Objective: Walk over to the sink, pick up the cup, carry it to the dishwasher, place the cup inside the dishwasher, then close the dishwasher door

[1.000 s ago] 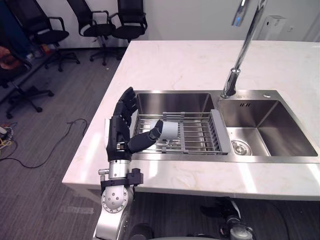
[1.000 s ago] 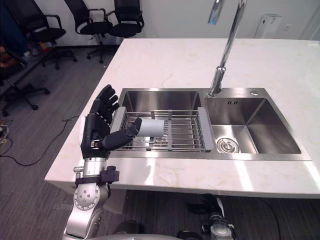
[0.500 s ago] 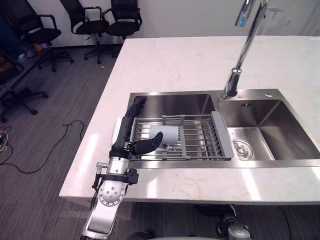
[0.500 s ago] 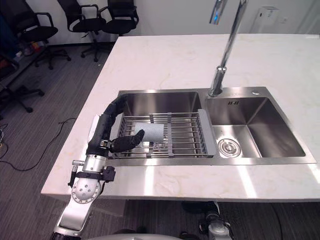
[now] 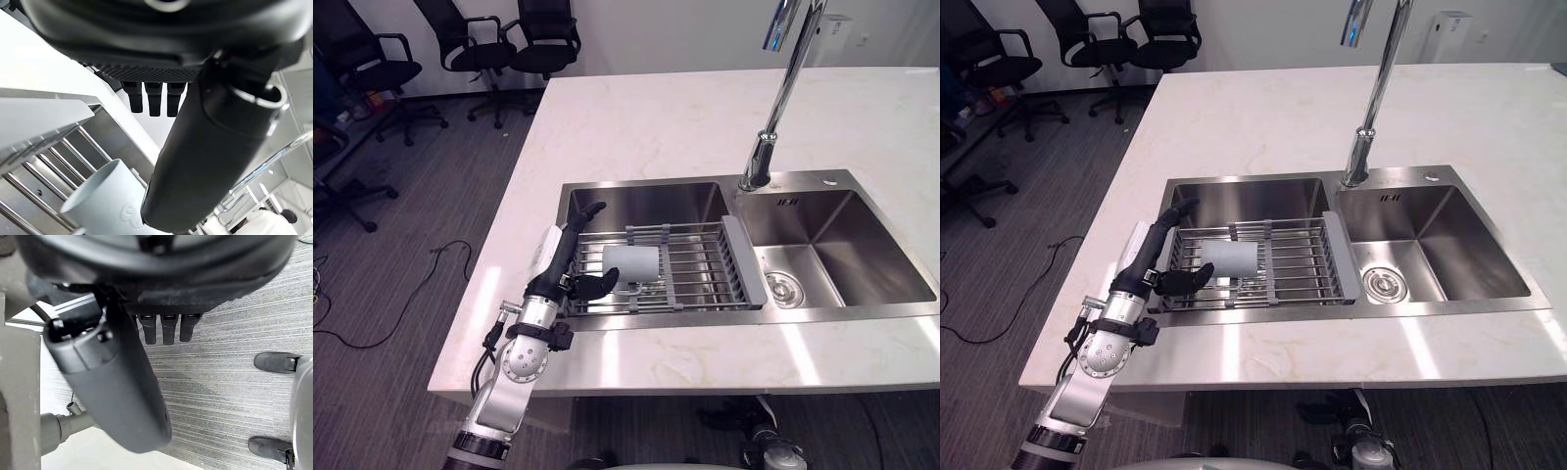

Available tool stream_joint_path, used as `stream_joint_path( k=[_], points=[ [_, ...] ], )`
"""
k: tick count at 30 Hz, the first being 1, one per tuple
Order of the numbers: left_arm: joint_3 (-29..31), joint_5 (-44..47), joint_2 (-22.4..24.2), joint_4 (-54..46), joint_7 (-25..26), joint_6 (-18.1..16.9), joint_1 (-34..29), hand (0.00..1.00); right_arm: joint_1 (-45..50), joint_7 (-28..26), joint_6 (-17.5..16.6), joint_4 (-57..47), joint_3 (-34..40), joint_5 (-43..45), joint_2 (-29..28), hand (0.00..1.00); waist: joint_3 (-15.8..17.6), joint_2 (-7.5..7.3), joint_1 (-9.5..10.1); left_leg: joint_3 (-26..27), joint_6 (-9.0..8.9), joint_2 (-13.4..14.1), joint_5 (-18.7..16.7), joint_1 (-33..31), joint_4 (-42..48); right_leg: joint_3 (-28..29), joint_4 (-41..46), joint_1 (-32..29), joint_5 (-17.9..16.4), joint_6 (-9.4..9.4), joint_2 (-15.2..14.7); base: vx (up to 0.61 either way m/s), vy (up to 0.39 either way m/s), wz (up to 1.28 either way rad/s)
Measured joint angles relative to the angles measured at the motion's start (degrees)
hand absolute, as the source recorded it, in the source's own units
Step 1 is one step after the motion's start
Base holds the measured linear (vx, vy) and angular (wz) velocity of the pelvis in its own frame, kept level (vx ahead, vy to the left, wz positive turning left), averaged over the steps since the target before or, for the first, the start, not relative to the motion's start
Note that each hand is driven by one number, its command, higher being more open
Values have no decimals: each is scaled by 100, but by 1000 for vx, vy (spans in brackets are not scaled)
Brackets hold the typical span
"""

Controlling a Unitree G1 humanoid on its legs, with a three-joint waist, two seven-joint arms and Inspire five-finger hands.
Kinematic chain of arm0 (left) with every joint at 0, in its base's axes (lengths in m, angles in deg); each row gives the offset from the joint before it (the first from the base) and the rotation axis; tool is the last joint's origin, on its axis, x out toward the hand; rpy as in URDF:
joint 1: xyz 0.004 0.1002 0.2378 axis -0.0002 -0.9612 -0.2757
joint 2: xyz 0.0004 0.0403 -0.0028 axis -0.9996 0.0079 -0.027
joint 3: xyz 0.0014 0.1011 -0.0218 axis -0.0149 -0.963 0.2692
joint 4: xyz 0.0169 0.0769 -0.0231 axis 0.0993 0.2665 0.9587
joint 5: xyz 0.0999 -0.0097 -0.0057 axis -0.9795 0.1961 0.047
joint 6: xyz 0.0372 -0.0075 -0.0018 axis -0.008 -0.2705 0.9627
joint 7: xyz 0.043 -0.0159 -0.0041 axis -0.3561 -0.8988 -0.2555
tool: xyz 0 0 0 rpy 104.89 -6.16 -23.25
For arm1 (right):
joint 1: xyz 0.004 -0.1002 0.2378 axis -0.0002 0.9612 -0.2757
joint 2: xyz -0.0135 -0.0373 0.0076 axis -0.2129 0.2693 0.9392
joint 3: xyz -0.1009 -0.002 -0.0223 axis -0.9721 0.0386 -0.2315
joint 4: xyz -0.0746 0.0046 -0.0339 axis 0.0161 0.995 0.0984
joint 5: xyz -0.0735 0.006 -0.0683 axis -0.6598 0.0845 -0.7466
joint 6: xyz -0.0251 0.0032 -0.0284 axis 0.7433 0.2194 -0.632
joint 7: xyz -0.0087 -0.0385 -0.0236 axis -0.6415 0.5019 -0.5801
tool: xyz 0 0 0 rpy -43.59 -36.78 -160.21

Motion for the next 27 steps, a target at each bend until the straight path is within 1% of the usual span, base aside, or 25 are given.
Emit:
stream_joint_path(
  k=[2,8,13,17,20,27],
  points=[
    [-3,-122,-71,138,0,5,211,90,15,0,1,0,0,-5,0,90,-1,-2,-2,-1,5,-10,93,0,-104,6,-13,-44,45,-7,-5,-79,2,-1],
    [-67,-531,-415,290,-1,74,543,90,18,-17,1,-12,-5,-8,0,90,-24,-26,-41,-13,-3,-23,179,8,-211,20,-126,-49,136,10,-5,-38,-1,-2],
    [-232,-773,-724,633,-17,112,947,90,20,-22,1,-55,-5,-9,-1,90,-54,-77,-77,-41,6,-33,201,7,-252,9,-163,-47,155,25,-5,0,0,0],
    [-270,-931,-843,668,-27,119,1072,90,12,-22,0,-100,-7,-9,-2,90,-63,-94,-165,-66,9,-47,202,5,-259,-1,-177,-42,157,29,-12,0,0,0],
    [-426,-1075,-878,869,-66,120,1283,90,25,-23,0,-104,-9,-9,0,90,-64,-95,-181,-83,15,-50,207,6,-258,-7,-176,-38,157,29,-14,-11,-4,1],
    [-759,-1252,-945,917,-281,116,1329,90,53,-21,0,-104,-48,-8,-1,90,-62,-100,-287,-83,15,-60,207,6,-271,0,-188,-44,158,29,-24,-10,-3,0]
  ],
)
